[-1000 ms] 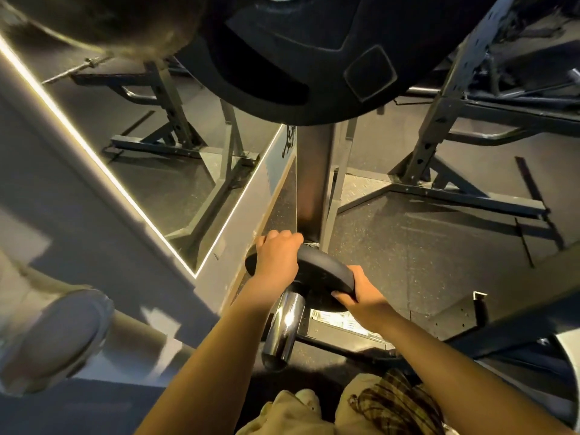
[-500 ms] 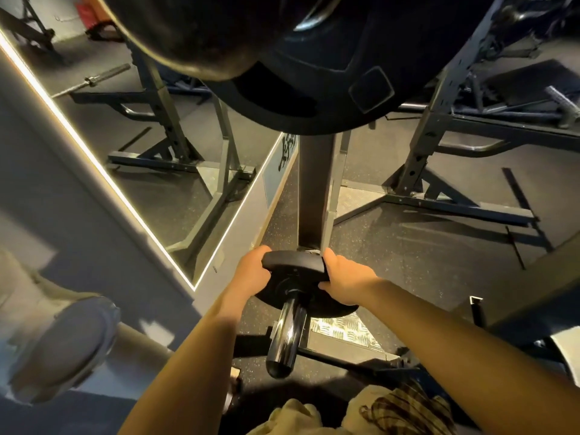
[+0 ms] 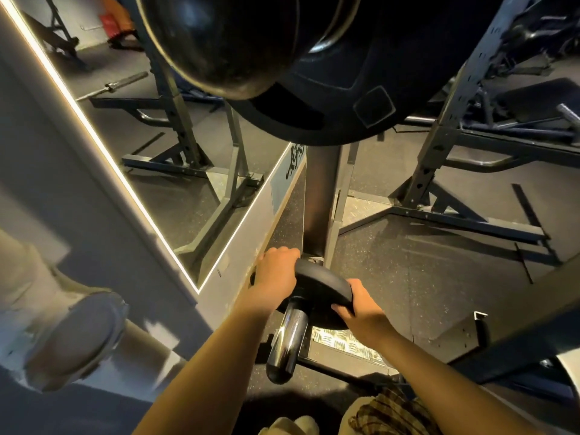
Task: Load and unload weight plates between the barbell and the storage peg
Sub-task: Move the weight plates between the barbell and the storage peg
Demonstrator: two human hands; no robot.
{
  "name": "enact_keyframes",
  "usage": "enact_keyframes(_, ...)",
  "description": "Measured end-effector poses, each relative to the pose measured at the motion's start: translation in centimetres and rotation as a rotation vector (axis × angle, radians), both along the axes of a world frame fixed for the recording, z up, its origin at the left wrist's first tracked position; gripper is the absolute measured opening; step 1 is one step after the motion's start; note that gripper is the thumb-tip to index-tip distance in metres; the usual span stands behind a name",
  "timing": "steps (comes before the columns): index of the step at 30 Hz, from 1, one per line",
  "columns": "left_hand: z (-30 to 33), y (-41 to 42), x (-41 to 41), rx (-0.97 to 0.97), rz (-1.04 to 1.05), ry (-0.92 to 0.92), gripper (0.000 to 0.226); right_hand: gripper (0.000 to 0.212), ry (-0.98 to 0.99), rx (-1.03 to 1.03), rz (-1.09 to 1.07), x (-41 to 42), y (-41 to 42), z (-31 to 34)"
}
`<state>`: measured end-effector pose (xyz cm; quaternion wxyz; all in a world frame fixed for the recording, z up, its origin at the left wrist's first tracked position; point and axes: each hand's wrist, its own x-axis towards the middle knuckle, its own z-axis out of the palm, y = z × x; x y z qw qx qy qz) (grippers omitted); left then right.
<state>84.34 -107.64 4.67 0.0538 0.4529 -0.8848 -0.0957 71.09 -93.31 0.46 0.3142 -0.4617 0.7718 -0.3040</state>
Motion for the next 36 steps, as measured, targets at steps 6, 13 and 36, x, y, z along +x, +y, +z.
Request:
enact_keyframes(6, 0.1, 0.0, -0.8, -0.037, -0.073, -0.062, 0.034, 0.038, -0.118, 0.026, -0.026, -0.1, 0.5, -0.3)
enact_keyframes(13, -0.5, -1.0, 1.7, 0.205, 0.001, 0.184, 0.029, 0.028, 0.190, 0.165, 0.116, 0.1, -1.4, 2.7)
enact_keyframes(36, 0.2, 1.4, 0.0, -0.135, -0.179, -0.122, 0.025, 0.035, -0.061, 0.100, 0.012, -0.3, 1.4, -0.7)
